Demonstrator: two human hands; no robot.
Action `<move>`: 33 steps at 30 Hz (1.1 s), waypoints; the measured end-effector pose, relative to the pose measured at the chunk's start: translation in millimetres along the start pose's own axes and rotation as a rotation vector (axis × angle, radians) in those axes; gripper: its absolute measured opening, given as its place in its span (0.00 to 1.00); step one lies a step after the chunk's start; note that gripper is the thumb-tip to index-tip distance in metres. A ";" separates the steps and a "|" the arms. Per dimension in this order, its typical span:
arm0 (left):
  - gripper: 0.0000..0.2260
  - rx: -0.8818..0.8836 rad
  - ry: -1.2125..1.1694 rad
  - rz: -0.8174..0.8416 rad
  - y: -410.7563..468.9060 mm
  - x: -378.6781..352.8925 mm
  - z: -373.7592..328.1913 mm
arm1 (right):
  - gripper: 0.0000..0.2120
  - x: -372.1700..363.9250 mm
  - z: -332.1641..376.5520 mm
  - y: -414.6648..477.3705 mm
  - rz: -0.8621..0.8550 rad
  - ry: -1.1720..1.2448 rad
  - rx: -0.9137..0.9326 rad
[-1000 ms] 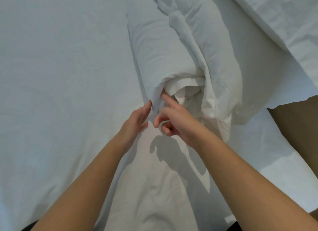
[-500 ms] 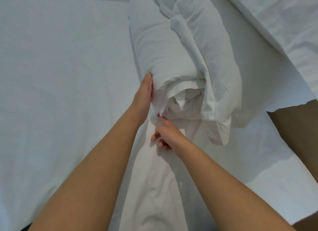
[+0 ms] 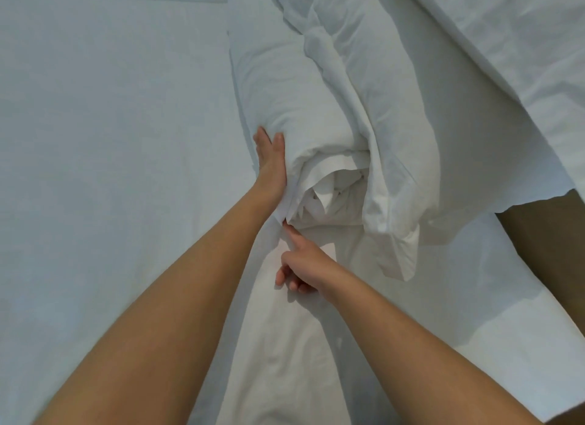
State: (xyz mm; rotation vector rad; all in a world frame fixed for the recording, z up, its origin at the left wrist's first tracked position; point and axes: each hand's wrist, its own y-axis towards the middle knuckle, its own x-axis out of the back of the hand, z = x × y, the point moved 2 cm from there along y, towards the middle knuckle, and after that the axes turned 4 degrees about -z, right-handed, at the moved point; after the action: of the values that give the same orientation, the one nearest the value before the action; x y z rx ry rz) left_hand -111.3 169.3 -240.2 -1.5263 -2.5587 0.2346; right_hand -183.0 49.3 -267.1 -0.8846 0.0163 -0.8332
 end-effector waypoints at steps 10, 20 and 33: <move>0.47 0.038 -0.064 -0.039 28.9 9.7 1.6 | 0.39 9.5 -0.4 3.2 0.125 0.058 -0.045; 0.39 -0.020 -0.122 -0.045 33.5 12.8 9.8 | 0.17 46.5 53.9 -73.6 -0.667 -0.499 1.008; 0.27 -0.114 -0.384 -0.137 17.8 -8.5 29.3 | 0.45 78.4 149.3 -25.9 -0.664 -1.091 0.414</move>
State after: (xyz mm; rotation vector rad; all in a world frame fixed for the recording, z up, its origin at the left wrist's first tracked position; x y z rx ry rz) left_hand -98.2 168.4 -273.0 -1.4541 -3.0073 0.4069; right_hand -94.7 90.3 -127.1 -0.8513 -1.4150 -0.8107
